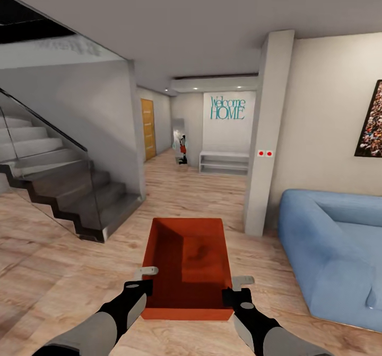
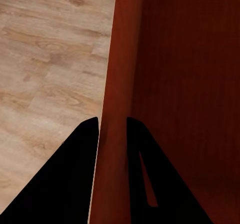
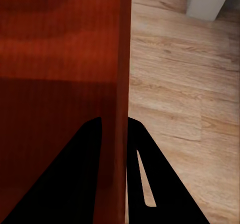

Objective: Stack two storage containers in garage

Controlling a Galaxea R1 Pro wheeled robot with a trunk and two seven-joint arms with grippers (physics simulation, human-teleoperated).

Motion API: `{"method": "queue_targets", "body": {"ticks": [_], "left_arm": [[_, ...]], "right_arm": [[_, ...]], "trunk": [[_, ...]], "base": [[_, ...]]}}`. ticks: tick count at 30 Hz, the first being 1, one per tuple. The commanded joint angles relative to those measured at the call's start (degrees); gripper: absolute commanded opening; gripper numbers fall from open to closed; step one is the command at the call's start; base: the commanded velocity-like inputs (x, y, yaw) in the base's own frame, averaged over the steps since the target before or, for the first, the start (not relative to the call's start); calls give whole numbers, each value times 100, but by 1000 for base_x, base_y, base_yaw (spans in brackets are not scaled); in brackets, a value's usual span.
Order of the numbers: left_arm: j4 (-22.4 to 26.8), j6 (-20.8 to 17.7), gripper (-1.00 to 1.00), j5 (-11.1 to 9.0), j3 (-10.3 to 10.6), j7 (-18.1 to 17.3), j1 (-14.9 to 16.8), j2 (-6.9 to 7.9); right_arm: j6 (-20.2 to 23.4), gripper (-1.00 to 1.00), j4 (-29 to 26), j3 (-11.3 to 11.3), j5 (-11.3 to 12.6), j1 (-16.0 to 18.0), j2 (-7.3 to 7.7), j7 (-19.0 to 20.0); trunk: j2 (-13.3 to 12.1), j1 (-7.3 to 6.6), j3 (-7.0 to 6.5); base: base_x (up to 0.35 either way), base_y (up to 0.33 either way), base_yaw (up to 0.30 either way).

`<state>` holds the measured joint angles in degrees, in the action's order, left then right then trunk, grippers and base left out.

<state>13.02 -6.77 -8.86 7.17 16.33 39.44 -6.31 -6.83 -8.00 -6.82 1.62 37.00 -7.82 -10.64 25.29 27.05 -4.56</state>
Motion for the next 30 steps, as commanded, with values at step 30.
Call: {"method": "queue_targets", "body": {"ticks": [30], "left_arm": [[25, 150, -100, 102, -84, 189, 2, 217]], "right_arm": [[-2, -100, 9, 102, 49, 0, 0, 26]], "trunk": [[4, 5, 2]], "base": [[322, 0, 0]]}}
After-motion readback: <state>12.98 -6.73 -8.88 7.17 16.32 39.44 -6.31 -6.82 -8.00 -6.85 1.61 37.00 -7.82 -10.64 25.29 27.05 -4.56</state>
